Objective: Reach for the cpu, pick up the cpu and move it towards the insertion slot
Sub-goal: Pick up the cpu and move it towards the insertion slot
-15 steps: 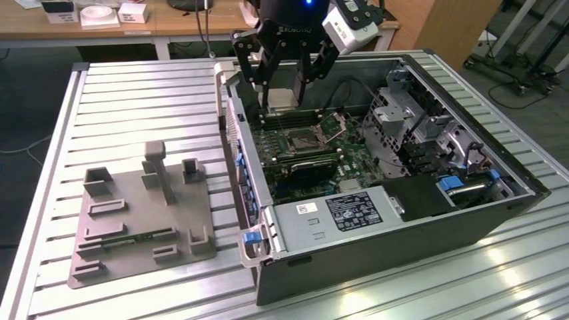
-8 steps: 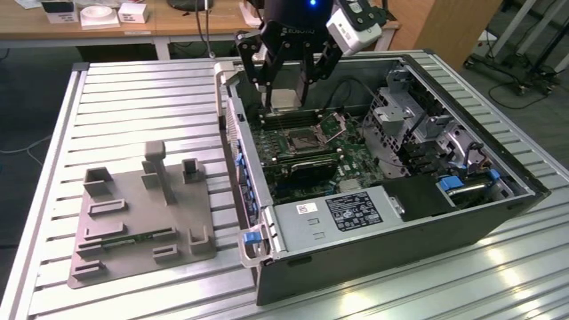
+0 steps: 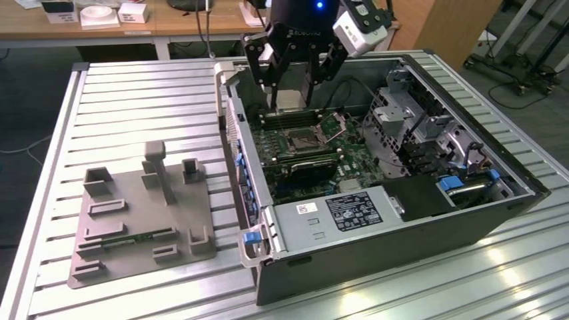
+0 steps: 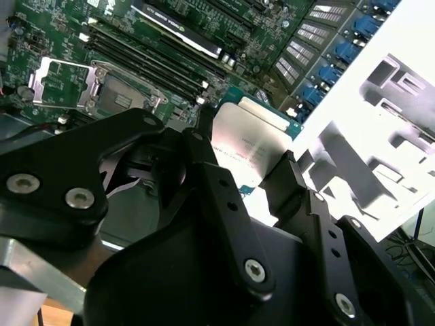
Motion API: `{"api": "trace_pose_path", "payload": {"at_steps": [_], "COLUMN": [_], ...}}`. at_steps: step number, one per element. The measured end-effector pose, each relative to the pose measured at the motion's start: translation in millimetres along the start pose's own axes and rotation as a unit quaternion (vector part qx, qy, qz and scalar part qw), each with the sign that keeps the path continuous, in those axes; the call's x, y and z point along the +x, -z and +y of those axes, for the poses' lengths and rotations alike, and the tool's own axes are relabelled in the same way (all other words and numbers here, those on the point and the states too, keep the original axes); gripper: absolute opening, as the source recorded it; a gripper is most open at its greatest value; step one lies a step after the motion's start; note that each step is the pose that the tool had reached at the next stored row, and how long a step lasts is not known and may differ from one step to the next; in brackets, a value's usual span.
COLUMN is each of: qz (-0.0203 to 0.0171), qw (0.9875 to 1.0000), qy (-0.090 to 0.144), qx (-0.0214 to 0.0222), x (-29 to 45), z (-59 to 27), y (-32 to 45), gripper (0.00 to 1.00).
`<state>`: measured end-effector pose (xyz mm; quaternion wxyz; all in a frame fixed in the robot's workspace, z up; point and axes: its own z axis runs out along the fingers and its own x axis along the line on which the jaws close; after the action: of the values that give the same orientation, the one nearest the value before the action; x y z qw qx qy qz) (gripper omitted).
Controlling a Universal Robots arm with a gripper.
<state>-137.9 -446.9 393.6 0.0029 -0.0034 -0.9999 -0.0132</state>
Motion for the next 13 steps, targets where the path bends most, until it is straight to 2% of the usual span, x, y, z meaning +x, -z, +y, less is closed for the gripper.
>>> {"api": "trace_pose_path", "payload": {"at_steps": [4, 8, 9, 13], "qz": [0.0, 0.0, 0.0, 0.0], "qw": [1.0, 1.0, 1.0, 1.0], "qy": [0.0, 0.0, 0.0, 0.0], "qx": [0.0, 0.0, 0.0, 0.0], "x": [-6.0, -15.1, -20.2, -33.1], "z": [0.2, 0.8, 1.3, 4.8], "y": [-1.2, -3.1, -4.2, -8.3], "gripper": [0.54, 0.54, 0.54, 0.54]}}
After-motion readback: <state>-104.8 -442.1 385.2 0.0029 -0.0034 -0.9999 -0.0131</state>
